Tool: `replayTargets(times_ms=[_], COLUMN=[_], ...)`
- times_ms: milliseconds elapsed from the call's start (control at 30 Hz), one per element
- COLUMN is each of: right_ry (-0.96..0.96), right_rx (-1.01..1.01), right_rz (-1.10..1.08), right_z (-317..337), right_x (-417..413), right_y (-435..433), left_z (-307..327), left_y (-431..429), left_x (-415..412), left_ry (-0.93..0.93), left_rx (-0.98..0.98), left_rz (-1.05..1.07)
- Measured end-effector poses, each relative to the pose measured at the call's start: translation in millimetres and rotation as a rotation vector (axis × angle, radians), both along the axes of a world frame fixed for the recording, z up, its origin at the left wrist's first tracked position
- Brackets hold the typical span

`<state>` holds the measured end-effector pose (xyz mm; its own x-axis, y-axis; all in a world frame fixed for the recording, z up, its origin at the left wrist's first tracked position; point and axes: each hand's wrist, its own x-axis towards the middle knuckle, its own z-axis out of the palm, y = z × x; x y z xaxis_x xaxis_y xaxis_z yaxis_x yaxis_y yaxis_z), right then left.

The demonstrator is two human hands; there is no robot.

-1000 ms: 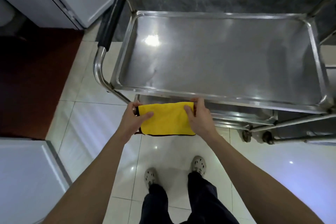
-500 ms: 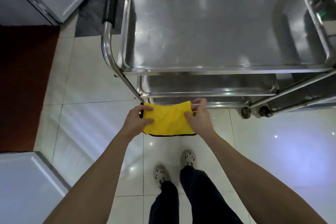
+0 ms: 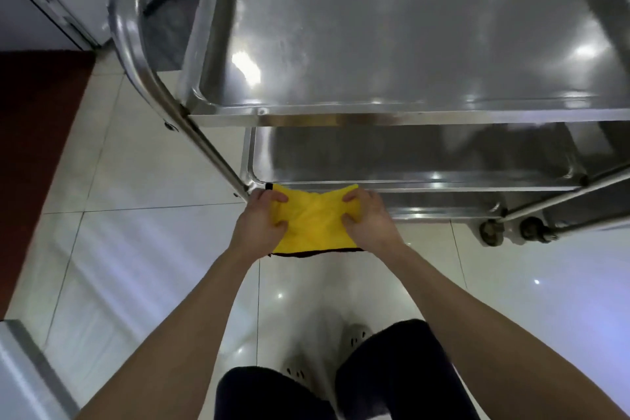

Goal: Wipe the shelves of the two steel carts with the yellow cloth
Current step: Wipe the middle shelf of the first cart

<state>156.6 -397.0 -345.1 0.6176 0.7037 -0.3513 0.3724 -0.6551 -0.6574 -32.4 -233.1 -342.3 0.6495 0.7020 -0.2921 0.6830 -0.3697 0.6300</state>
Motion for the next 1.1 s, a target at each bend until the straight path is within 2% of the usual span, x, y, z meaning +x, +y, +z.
replayTargets(times_ms=[200, 300, 333, 400, 467, 533, 633, 700, 767, 833, 967, 1100], right_ry=[-0.219, -0.419, -0.506, -0.653, -0.737, -0.735, -0.764, -0.804, -0.801, -0.771, -0.705, -0.635], right_rx=[0.237, -0.031, -0.055, 0.036, 0.083, 0.028, 0.004, 0.036, 0.032, -0.001, -0.043, -0.138], right_rz=[-0.087, 0.081, 0.14, 0.224, 0.276, 0.321, 0.329, 0.304, 0.305, 0.327, 0.321, 0.274], right_z=[-42.7, -81.5, -94.2, -113.5, -129.3, -142.6, -163.9, -170.8, -170.8, -165.6, -163.7, -159.2], right_x=[52.8, 68.4, 68.0, 60.7, 52.3, 46.7, 43.4, 43.0, 43.4, 43.0, 47.1, 70.4], right_y=[55.2, 78.7, 84.1, 97.3, 114.5, 130.8, 142.0, 142.2, 140.9, 139.7, 142.0, 191.8], left_z=[-46.7, -80.4, -91.9, -113.3, -136.4, -157.1, -171.8, -162.0, -140.7, -127.7, -125.1, -135.4], left_y=[55.6, 78.3, 80.3, 76.3, 70.2, 66.6, 83.2, 107.4, 129.8, 147.2, 152.9, 157.0], left_x=[69.4, 88.9, 89.0, 79.8, 63.3, 43.6, 24.3, 22.6, 26.9, 30.6, 35.1, 42.7], left_ry=[-0.2, -0.148, -0.162, -0.297, -0.499, -0.714, -0.935, -0.957, -0.982, -1.025, -0.998, -1.047], left_rx=[0.128, 0.223, 0.25, 0.38, 0.592, 0.733, 0.762, 0.638, 0.346, 0.137, 0.024, 0.069], left_rz=[0.013, -0.011, -0.029, -0.032, 0.11, 0.373, 0.687, 0.681, 0.584, 0.556, 0.608, 0.652])
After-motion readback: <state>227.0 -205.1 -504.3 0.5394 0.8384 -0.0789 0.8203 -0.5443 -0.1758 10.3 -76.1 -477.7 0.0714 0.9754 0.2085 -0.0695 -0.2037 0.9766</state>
